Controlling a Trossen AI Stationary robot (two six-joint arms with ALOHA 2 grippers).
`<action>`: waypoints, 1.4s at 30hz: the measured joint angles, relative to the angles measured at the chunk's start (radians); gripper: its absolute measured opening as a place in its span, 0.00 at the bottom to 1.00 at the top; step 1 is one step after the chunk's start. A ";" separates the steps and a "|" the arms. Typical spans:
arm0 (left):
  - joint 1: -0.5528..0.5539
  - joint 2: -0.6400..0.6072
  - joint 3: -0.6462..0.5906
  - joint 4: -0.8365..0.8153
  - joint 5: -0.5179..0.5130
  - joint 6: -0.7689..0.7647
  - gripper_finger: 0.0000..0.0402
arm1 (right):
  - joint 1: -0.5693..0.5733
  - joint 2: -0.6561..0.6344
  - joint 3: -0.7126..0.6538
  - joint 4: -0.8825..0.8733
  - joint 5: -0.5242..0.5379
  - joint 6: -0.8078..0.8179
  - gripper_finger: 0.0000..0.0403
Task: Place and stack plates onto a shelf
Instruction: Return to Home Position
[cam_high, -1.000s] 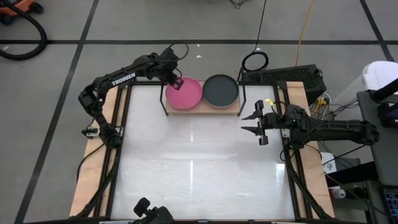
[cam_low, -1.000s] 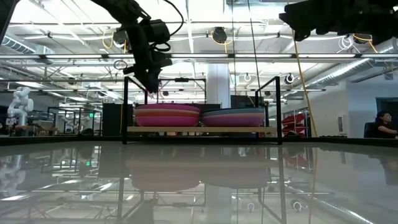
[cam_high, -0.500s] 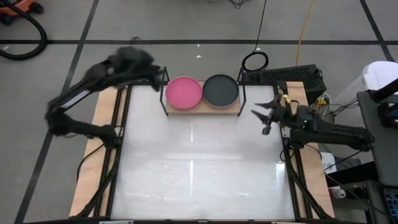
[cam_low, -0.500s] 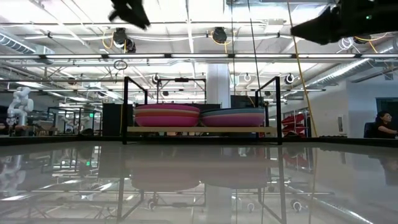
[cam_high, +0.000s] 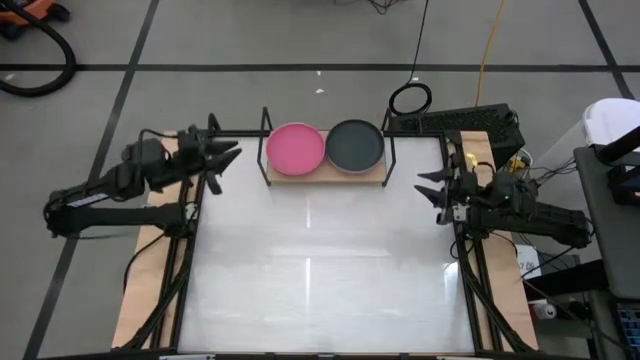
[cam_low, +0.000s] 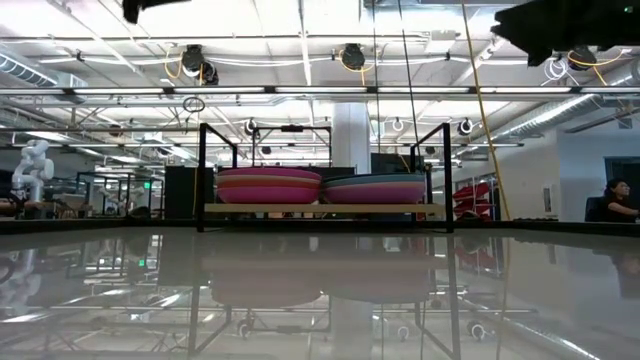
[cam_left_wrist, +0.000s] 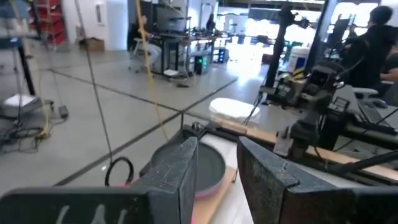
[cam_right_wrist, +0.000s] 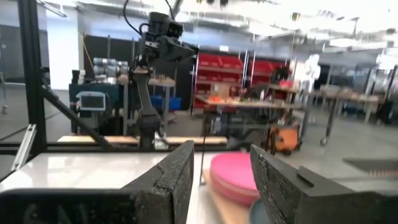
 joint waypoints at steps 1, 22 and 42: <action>-0.006 -0.020 -0.029 0.000 -0.012 -0.011 0.29 | 0.000 0.004 0.000 -0.011 0.000 0.016 0.35; -0.043 -0.226 -0.545 0.345 -0.013 0.003 0.29 | 0.000 0.034 -0.320 0.263 0.001 0.242 0.35; -0.055 -0.304 -0.744 0.462 0.050 -0.057 0.29 | 0.001 0.033 -0.325 0.230 0.001 0.225 0.35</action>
